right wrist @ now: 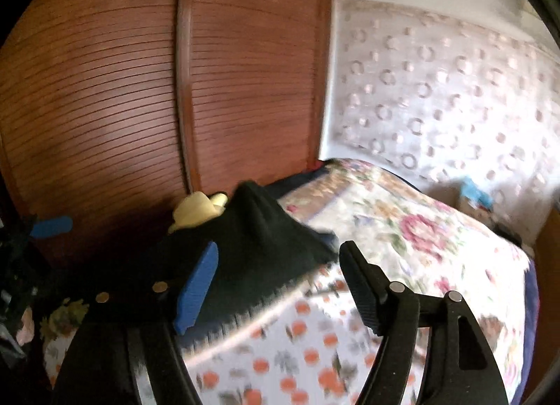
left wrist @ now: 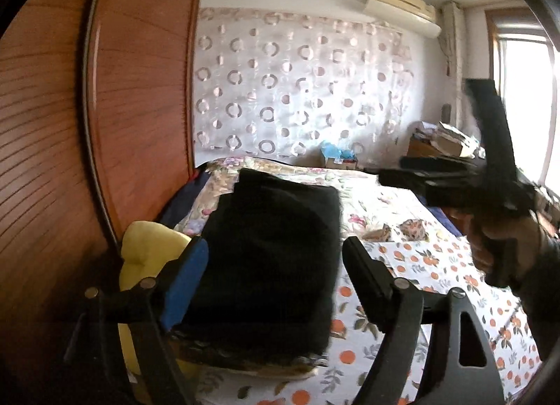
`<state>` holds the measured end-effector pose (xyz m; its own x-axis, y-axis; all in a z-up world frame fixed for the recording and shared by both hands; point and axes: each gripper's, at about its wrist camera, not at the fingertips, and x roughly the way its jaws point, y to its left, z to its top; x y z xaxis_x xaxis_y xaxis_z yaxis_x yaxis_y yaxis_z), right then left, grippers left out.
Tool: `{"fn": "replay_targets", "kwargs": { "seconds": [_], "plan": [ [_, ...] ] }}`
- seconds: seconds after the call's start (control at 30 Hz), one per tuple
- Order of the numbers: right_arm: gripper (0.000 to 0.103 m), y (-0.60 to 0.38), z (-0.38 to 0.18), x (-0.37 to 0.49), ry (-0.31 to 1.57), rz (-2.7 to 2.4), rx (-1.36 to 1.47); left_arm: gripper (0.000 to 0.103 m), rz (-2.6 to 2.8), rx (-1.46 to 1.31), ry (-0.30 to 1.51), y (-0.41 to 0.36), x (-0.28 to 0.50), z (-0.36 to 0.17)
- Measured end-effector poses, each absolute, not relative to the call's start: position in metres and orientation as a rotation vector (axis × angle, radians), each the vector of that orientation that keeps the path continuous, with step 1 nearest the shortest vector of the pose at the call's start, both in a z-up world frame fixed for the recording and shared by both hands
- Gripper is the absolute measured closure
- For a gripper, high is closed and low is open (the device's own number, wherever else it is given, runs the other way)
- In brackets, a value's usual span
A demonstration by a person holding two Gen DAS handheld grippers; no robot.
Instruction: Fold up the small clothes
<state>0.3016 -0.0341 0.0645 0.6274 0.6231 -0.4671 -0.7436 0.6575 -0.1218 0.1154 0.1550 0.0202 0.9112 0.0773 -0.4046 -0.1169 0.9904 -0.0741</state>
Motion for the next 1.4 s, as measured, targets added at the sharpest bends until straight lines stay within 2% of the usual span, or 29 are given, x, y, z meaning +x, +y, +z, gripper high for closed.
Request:
{"fn": "replay_targets", "kwargs": {
  "seconds": [0.37, 0.9, 1.4],
  "plan": [
    [0.029, -0.127, 0.051, 0.191, 0.382, 0.581, -0.175, 0.023, 0.042, -0.046, 0.386, 0.094, 0.102, 0.031],
    [0.029, -0.153, 0.049, 0.051, 0.29, 0.371, -0.037, 0.023, -0.037, -0.013, 0.354, 0.031, 0.068, 0.057],
    [0.029, -0.134, 0.032, 0.037, 0.278, 0.313, 0.001, 0.023, -0.022, -0.002, 0.341, 0.021, 0.058, 0.066]
  ]
}}
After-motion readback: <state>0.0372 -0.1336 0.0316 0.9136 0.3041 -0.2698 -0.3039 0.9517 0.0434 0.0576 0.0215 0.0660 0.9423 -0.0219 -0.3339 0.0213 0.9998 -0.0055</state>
